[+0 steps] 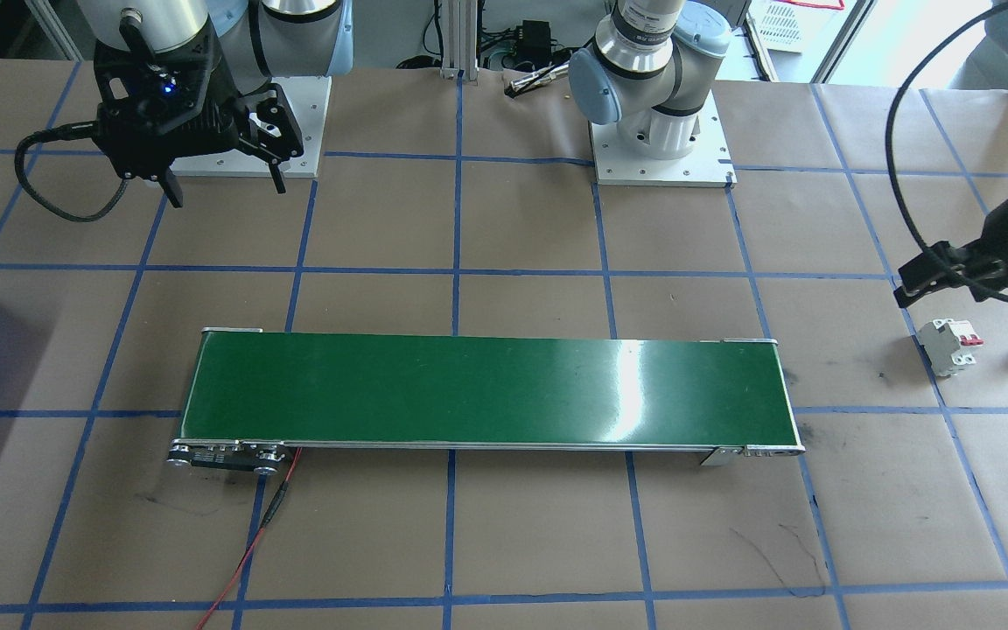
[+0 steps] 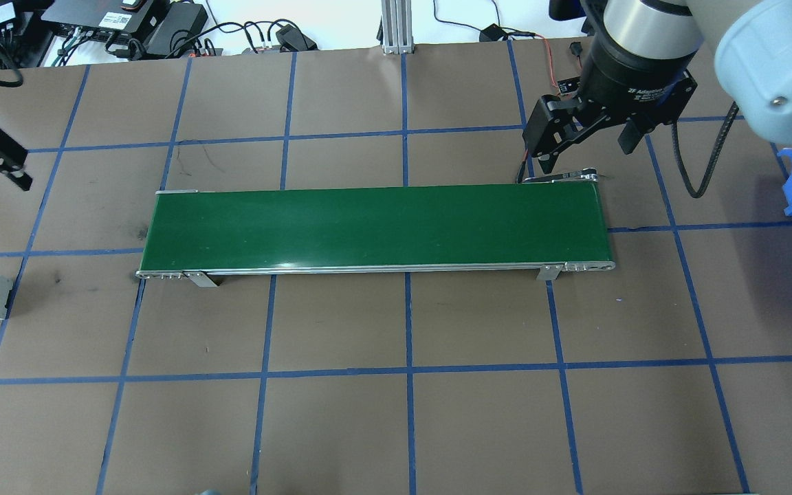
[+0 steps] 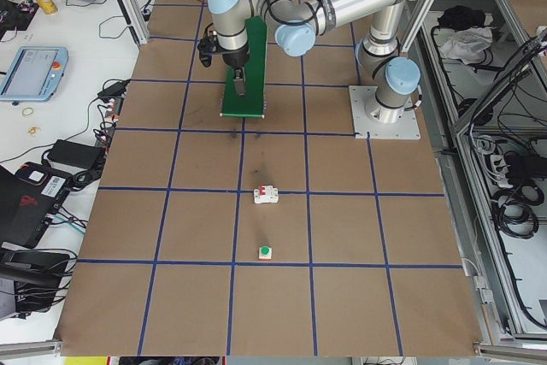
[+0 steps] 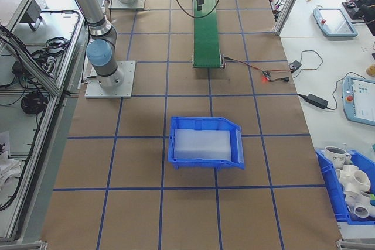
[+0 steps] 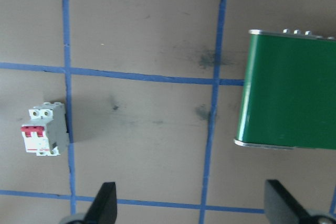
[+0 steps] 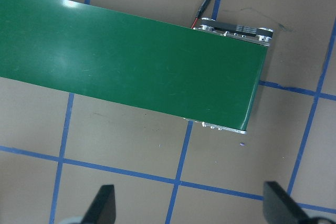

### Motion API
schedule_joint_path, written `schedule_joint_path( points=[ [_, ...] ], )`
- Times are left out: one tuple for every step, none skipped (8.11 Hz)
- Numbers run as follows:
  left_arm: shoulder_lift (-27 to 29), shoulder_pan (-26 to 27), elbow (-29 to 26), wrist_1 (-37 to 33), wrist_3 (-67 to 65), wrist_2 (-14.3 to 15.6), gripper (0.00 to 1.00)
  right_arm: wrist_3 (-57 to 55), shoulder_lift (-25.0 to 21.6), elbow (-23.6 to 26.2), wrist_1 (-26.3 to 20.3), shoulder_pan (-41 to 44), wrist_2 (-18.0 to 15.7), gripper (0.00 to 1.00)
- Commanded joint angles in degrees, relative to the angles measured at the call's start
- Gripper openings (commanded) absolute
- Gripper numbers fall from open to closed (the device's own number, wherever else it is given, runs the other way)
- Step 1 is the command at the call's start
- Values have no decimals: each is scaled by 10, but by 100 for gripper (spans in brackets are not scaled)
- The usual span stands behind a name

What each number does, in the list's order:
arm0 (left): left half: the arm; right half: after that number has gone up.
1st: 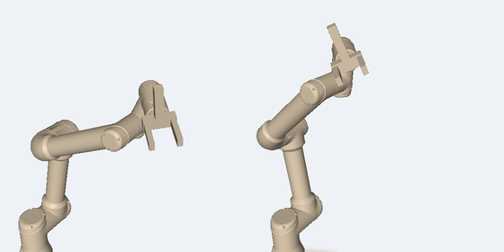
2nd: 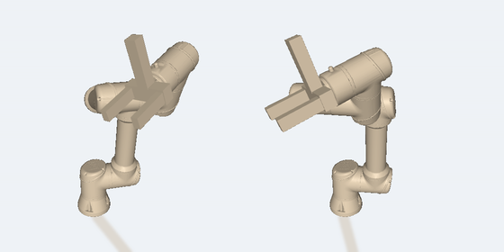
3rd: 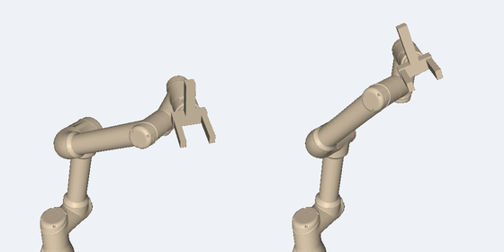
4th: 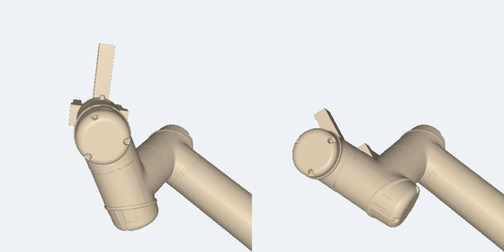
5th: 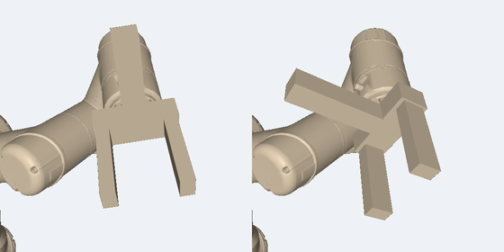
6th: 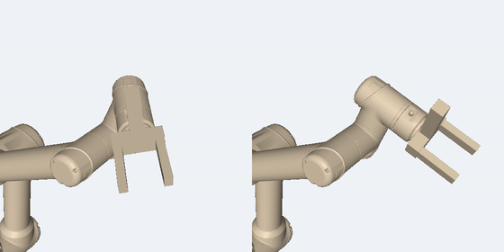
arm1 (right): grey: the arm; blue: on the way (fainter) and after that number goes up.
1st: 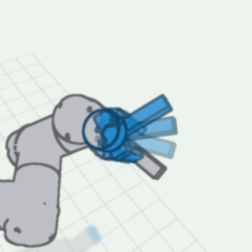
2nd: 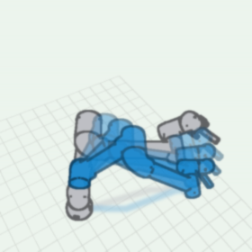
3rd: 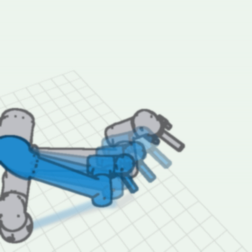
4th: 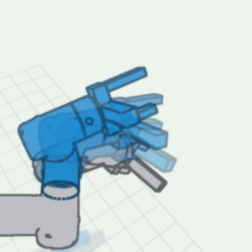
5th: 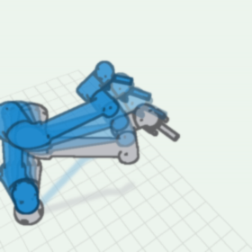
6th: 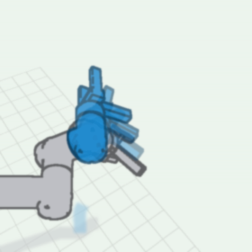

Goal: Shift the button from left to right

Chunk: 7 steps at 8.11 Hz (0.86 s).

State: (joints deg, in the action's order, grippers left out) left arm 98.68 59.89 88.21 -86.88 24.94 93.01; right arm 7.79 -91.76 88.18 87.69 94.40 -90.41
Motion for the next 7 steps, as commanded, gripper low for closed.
schedule_joint_path(
  points=[
    [34, -114, -6, 25, 129, 9, 100, 1, -2, 2, -2, 0, 5, 100],
    [62, -143, -15, 57, 154, 16, 100, -2, -4, 3, -6, 1, 6, 100],
    [87, -165, -25, 85, 187, 29, 100, -1, -4, 3, -6, 0, 6, 100],
    [111, -194, -40, 114, 220, 28, 100, -2, -4, 3, -7, 0, 6, 100],
    [138, -228, -50, 121, 227, 25, 100, -1, -4, 3, -7, 0, 6, 100],
    [164, -243, -52, 134, 242, 26, 100, -2, -4, 3, -6, 1, 7, 100],
    [190, -246, -55, 206, 271, 30, 100, -2, -4, 3, -5, 1, 8, 100]
  ],
)
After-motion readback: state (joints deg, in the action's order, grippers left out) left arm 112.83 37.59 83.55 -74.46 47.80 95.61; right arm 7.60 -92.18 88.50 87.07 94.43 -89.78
